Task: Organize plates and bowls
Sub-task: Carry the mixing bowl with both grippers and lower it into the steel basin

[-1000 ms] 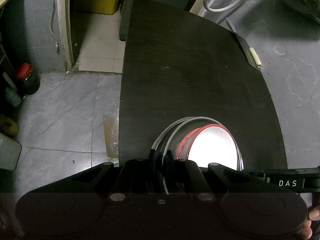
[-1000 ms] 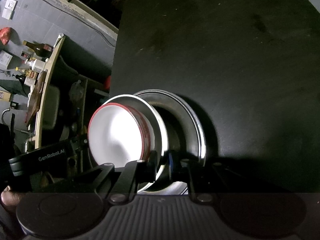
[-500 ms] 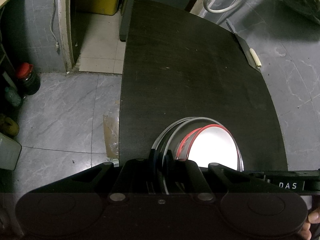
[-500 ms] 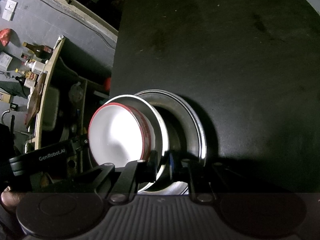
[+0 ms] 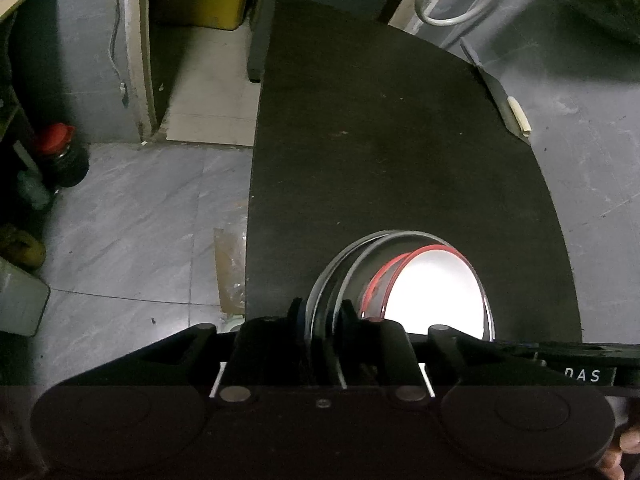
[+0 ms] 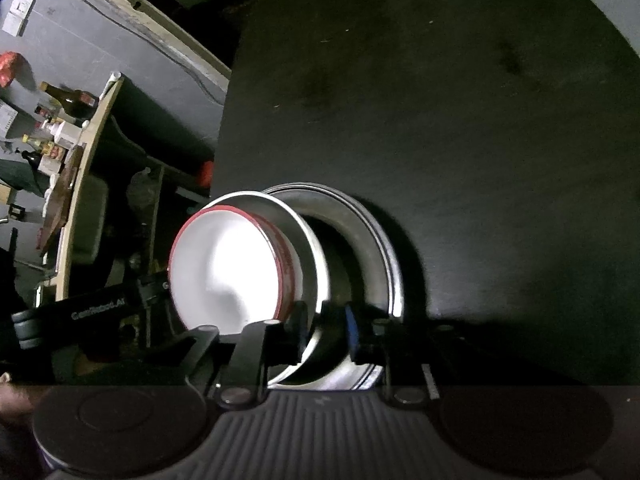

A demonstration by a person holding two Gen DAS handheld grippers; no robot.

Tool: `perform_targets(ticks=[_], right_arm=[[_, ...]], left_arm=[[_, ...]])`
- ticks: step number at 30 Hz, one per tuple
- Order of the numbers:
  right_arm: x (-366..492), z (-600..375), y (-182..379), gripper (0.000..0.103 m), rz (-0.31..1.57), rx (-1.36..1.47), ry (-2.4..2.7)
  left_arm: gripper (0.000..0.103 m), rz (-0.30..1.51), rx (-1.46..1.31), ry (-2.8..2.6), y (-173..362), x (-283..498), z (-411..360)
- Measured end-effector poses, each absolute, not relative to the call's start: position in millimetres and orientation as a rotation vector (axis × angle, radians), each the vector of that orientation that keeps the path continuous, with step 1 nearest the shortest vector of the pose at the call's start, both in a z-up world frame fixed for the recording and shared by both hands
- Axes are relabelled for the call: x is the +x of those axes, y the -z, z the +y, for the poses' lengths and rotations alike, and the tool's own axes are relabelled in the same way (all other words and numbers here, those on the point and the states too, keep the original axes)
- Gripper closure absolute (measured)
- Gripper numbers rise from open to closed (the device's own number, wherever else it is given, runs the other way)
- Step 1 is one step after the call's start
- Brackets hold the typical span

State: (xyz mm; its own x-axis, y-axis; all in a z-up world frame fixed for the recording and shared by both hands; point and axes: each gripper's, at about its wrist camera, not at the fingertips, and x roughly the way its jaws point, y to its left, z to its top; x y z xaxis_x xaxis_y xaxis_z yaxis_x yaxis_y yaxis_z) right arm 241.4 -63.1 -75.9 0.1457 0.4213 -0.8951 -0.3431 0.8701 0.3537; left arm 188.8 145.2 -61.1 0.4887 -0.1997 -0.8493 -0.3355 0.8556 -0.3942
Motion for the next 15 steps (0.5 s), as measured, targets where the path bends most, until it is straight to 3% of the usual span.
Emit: perform_targets(ticks=[6, 15], right_arm=[[238.1, -62.8, 72.2, 0.074, 1.289, 0.035, -0.536], [235.7, -62.3, 70.9, 0.073, 1.268, 0.022, -0.536]], left_arm=[[0.078, 1.080, -0.556, -0.102, 61.9, 189.6, 143.2], [0.060, 1.066, -0.533, -0.146, 57.4, 183.7, 142.8]])
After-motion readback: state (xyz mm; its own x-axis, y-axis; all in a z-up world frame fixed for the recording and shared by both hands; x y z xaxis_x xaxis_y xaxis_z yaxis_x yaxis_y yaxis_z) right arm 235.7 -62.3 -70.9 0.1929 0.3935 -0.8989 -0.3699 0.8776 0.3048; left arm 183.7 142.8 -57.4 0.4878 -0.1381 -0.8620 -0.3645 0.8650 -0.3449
